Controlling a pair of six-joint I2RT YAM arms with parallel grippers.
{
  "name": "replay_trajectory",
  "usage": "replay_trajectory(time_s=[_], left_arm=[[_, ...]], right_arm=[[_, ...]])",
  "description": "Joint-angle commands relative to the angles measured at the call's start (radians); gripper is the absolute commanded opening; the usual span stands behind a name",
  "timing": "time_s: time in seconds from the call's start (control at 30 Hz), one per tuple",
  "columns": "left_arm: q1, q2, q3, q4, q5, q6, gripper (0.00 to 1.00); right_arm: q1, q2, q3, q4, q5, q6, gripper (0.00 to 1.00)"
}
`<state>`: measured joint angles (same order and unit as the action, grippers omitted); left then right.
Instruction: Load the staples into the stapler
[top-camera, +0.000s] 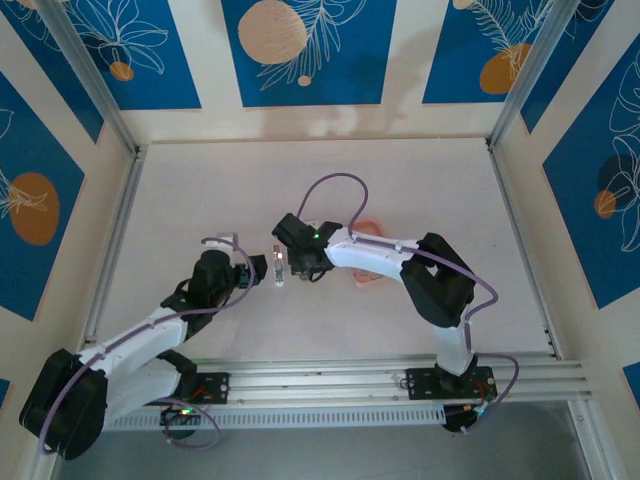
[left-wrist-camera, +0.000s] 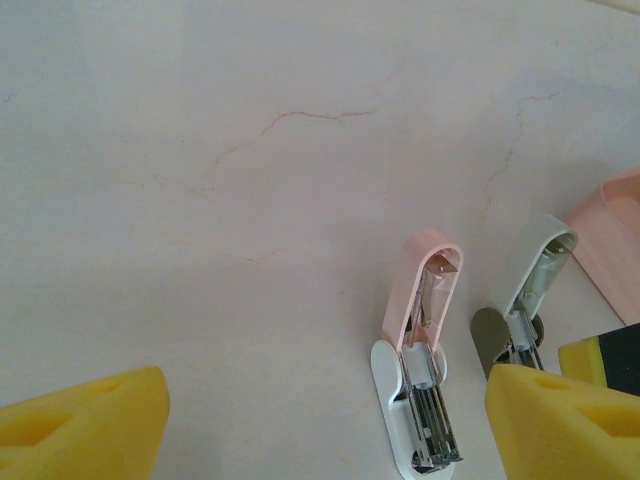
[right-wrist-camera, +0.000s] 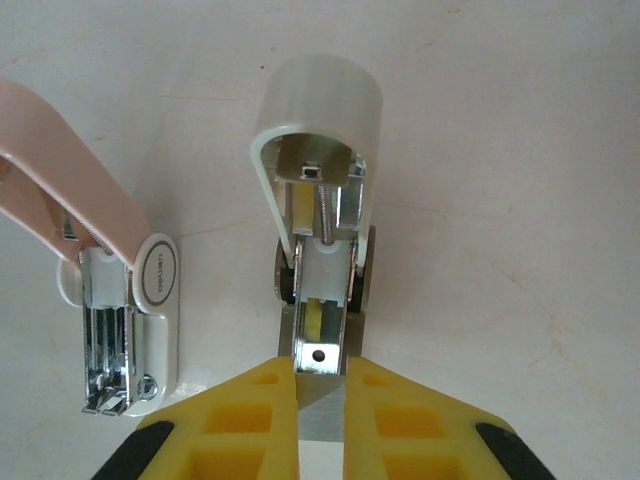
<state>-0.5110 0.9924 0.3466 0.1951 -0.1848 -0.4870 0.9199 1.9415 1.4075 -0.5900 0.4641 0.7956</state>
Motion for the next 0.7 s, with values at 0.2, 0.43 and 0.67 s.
replay_trajectory(time_s=[0.2, 0.43, 0.67], left_arm=[[0.014, 0.014, 0.002, 0.021, -0.002, 0.011, 0.82], [0.016, 0.015, 0.003, 0.025, -0.004, 0.008, 0.83], [0.016, 0.012, 0.000, 0.023, -0.001, 0.007, 0.83]], right_arm=[[-0.005, 0.033, 0.022, 0.026, -0.034, 0.009, 0.14], [-0.005, 0.046, 0.035, 0.026, -0.041, -0.001, 0.14], [-0.004, 0.068, 0.052, 0.004, -0.041, 0.004, 0.14]])
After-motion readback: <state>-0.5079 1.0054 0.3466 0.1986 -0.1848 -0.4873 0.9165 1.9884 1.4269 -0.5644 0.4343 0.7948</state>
